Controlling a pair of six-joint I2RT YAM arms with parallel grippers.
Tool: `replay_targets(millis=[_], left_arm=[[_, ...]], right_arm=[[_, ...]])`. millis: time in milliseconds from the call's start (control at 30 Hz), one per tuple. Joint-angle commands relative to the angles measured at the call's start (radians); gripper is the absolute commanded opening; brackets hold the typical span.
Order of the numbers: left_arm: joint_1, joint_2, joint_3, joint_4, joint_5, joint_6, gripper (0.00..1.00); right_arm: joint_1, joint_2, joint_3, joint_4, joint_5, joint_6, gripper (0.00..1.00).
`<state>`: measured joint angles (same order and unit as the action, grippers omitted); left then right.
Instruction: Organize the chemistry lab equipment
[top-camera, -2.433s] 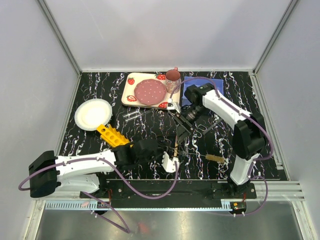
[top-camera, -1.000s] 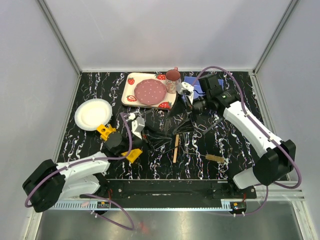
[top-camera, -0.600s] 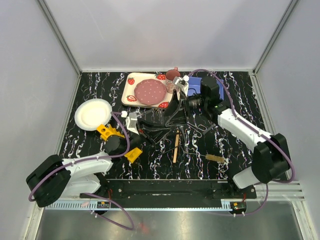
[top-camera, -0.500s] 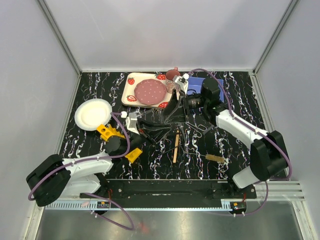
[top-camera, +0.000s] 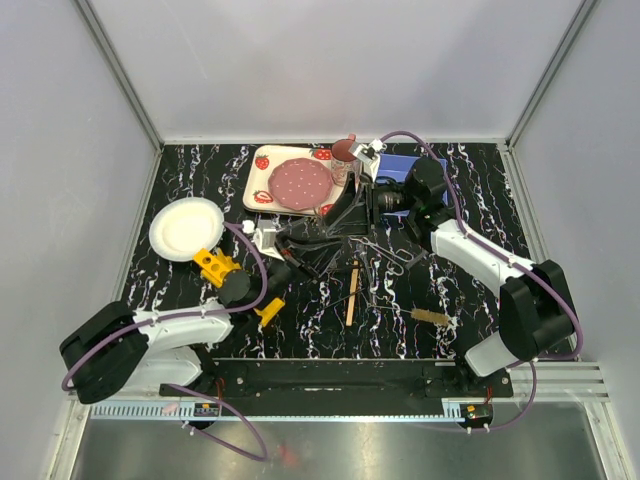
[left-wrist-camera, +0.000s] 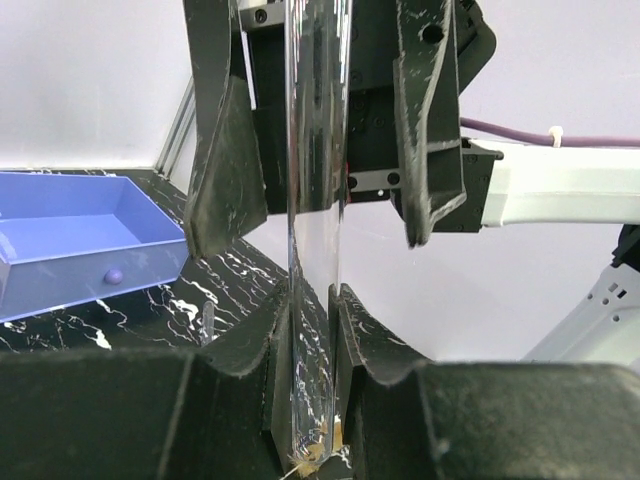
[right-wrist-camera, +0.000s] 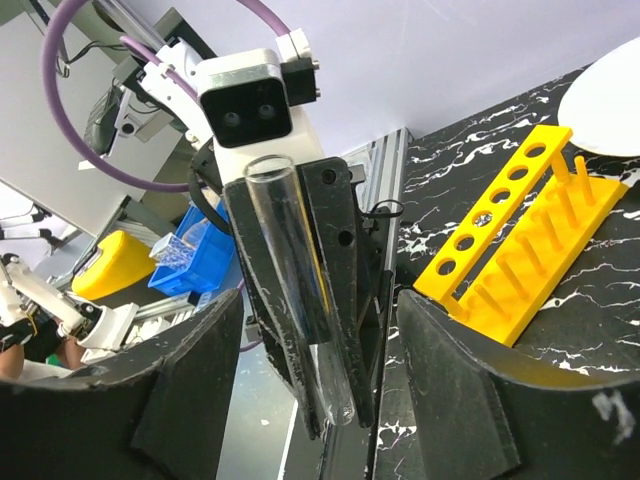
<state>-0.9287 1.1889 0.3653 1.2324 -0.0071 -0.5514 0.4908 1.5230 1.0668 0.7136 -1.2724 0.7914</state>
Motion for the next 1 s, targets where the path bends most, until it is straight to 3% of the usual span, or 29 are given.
replay_targets(millis=[0,133,167,267,600,733,767,900,967], left_arm=[[-0.013,0.02,0.067,0.073,-0.056,-0.018,0.19],[-0.015,0.054,0.078,0.09,-0.079,-0.039,0.19],[-0.015,0.057,0.078,0.096,-0.089,-0.042,0.19],[-0.016,0.06,0.084,0.081,-0.097,-0.038,0.19],[-0.016,0.051,0.098,0.038,-0.083,-0.061,0.25],[-0.018,0.022,0.092,-0.011,-0.091,-0.073,0.42],[-0.018,0.011,0.09,-0.023,-0.091,-0.077,0.54],[-0.018,-0.061,0.08,-0.132,-0.074,-0.076,0.77],[-0.018,-0.133,0.058,-0.207,-0.057,-0.068,0.81]], right_arm=[[0.011,-0.02,0.002,-0.038,0.027,-0.046,0.66],[0.02,-0.021,0.012,-0.08,0.022,-0.073,0.52],[0.02,-0.02,0.016,-0.1,0.021,-0.087,0.41],[0.022,-0.026,0.015,-0.13,0.019,-0.115,0.29],[0.022,-0.035,0.047,-0.264,-0.015,-0.236,0.08],[0.02,-0.046,0.059,-0.305,-0.016,-0.283,0.04],[0.019,-0.05,0.061,-0.334,-0.016,-0.296,0.04],[0.009,-0.061,0.081,-0.414,-0.012,-0.357,0.04],[0.003,-0.067,0.084,-0.453,-0.007,-0.392,0.05]])
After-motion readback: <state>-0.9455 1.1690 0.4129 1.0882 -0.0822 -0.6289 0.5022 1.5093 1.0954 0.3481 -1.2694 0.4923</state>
